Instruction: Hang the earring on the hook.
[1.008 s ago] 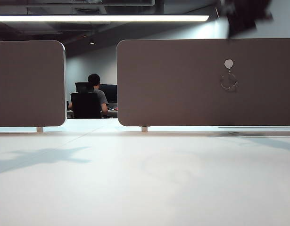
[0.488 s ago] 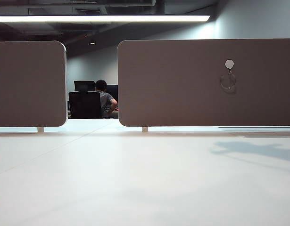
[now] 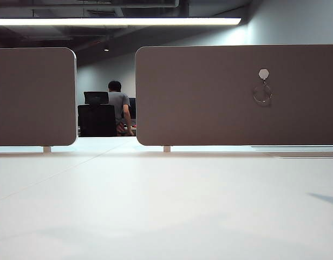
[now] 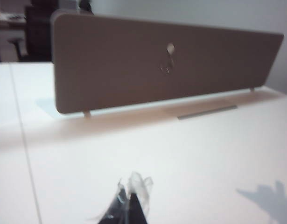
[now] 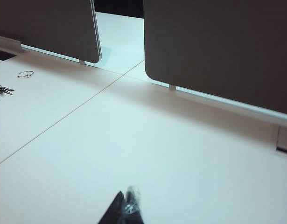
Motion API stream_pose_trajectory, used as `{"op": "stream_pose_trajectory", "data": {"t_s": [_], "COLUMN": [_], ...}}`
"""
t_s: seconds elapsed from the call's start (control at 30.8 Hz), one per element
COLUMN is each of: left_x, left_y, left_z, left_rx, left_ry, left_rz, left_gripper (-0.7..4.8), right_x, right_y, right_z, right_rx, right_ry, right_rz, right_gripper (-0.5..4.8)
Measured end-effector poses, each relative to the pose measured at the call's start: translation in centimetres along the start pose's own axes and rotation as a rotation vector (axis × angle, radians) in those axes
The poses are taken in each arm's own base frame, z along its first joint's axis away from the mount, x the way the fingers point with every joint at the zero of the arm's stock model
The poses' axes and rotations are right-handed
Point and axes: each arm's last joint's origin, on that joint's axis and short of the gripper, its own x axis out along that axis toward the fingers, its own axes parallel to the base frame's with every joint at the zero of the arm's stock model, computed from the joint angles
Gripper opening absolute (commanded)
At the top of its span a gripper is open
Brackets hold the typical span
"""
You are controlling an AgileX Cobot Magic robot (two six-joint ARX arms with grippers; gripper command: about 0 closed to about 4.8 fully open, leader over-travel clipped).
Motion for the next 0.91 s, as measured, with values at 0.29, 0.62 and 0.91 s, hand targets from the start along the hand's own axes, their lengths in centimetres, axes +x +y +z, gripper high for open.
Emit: {"op": "stream_pose_trajectory", "data": {"t_s": [0.29, 0.62, 0.91], "left_x": [4.0, 4.9, 4.9], "left_y": [0.7, 1.2, 1.6], "left_z": [-7.8, -13.3, -16.0], "left_rx": [-0.088, -0.119, -0.127], "left_ry": [0.060, 0.187, 0.281], "left_rz": [-0.038, -0.020, 0.049], "left_gripper": [-0.05, -0.05, -0.04], "right_x": [-0.7, 0.1, 0.4], "right_y": [0.5, 0.7, 0.5], "right_z": [-9.1, -15.6, -16.3], "right_rx": [0.128, 0.155, 0.169], "right_ry": [0.012, 0.068, 0.085], "right_rz": [0.063, 0.152, 0.109], "right_gripper": [-0.02, -0.02, -0.01]}}
